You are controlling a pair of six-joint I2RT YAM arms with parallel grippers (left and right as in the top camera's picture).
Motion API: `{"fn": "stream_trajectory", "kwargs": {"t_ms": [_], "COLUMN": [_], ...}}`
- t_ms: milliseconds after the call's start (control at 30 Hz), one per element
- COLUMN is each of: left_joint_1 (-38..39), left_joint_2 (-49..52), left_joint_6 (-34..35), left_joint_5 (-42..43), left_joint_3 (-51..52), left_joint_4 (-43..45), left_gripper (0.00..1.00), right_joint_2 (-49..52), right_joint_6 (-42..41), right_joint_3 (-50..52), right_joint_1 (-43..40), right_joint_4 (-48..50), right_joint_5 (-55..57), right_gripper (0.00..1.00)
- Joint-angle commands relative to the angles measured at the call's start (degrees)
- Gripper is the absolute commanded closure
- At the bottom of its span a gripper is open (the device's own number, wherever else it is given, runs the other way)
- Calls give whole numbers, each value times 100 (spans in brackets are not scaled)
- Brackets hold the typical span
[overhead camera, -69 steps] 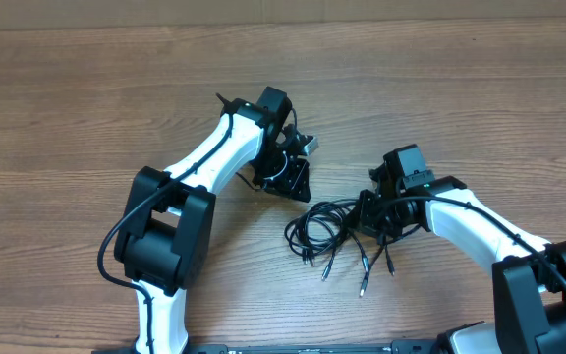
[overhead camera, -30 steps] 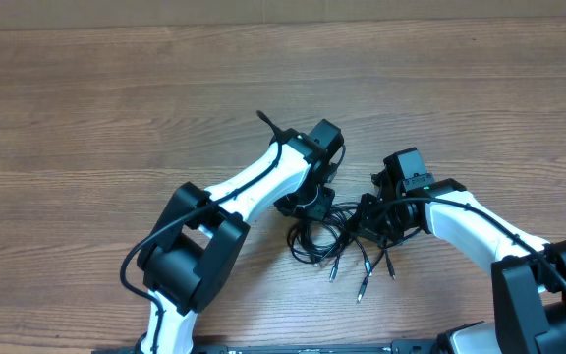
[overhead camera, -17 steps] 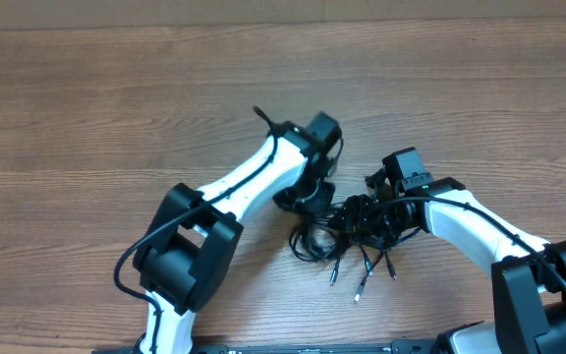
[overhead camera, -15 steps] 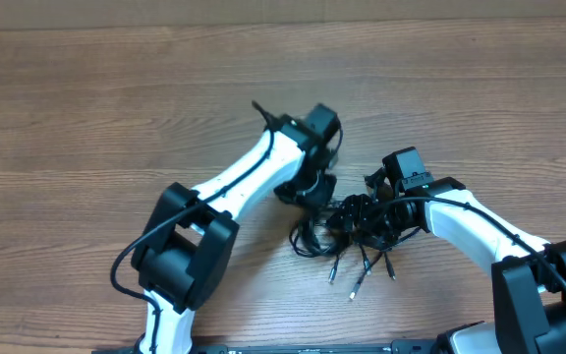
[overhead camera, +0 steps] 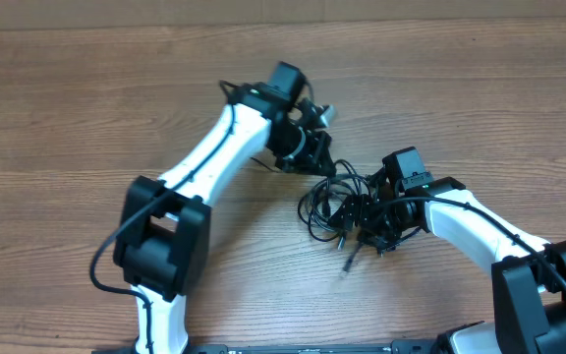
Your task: Untangle cables
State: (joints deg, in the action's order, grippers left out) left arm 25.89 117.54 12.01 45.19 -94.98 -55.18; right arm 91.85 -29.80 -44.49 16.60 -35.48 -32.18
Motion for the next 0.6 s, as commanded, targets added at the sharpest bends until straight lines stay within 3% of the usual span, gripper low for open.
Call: {"fn": "stream_trajectory", "kwargs": {"t_ms": [0, 100, 233, 567], "left_joint_1": [-450, -791, -1121, -1266], "left_joint_2": [-179, -179, -179, -166], "left_joint_6": [-531, -632, -774, -822], "left_joint_5": [1864, 2417, 2435, -1121], "left_joint_3": [-173, -173, -170, -98], "left_joint_4": [20, -15, -133, -925], "left_gripper": [96, 96, 96, 96], "right_joint_2": [-131, -131, -131, -131], "right_joint_6": [-17, -20, -39, -37], "right_joint_3": [-85, -85, -85, -85], "right_joint_1": [17, 17, 17, 17], "right_joint_4": [22, 24, 22, 44], "right_joint_5": [337, 496, 758, 927], "right_gripper": [22, 22, 22, 21]}}
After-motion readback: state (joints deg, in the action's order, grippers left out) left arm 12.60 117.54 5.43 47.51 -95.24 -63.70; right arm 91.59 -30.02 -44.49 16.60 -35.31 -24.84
